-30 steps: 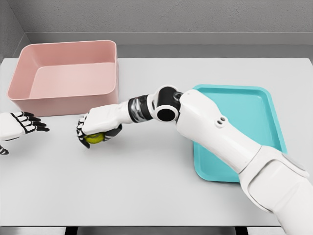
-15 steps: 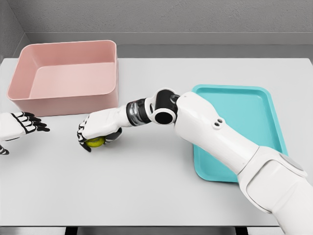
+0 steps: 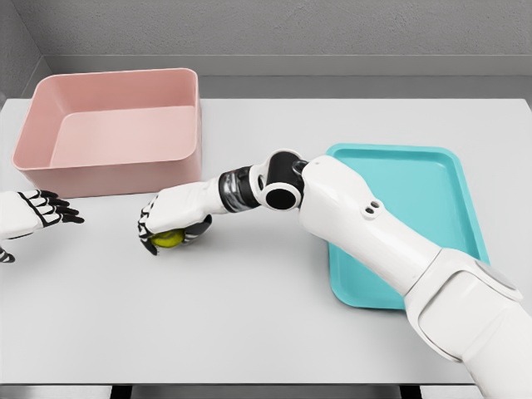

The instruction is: Put the tennis from the blue tray into the pink basket with both arms

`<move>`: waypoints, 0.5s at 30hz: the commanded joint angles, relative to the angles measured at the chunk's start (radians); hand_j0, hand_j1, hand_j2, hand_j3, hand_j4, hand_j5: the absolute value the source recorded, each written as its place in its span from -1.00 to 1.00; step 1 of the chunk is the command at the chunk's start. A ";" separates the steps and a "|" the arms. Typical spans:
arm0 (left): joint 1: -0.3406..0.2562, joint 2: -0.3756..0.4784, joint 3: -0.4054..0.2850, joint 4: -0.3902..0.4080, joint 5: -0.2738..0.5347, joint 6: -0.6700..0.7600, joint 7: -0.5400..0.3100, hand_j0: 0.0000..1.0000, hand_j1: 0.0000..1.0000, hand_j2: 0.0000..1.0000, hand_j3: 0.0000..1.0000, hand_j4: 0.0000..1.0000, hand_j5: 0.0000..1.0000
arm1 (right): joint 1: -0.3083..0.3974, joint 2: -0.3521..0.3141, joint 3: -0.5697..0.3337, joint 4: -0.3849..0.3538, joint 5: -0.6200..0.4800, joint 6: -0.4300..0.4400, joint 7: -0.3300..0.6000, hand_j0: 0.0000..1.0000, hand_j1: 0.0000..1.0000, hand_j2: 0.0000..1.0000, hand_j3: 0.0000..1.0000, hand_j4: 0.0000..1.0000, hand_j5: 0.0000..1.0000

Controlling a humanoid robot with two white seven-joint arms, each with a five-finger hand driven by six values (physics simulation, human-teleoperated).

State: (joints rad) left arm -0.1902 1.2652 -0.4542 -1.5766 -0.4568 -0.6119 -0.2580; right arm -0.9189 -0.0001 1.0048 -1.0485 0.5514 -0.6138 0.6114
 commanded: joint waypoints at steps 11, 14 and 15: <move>-0.002 0.002 0.002 0.000 0.006 0.001 0.000 1.00 1.00 1.00 1.00 1.00 1.00 | 0.000 0.000 -0.008 -0.034 -0.010 0.003 0.000 0.99 0.99 0.99 0.99 0.99 0.99; -0.002 0.003 0.002 0.000 0.006 0.001 0.000 1.00 1.00 1.00 1.00 1.00 1.00 | 0.000 0.000 -0.054 -0.091 -0.007 0.003 0.000 0.99 0.99 0.99 0.99 0.99 0.99; 0.000 0.003 0.002 0.000 0.006 0.001 0.000 1.00 1.00 1.00 1.00 1.00 1.00 | 0.000 0.000 -0.066 -0.111 -0.005 0.003 0.000 0.99 0.99 0.99 0.99 0.99 0.99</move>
State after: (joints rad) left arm -0.1917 1.2658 -0.4526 -1.5770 -0.4560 -0.6119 -0.2579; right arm -0.9173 -0.0001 0.9619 -1.1267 0.5511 -0.6139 0.6114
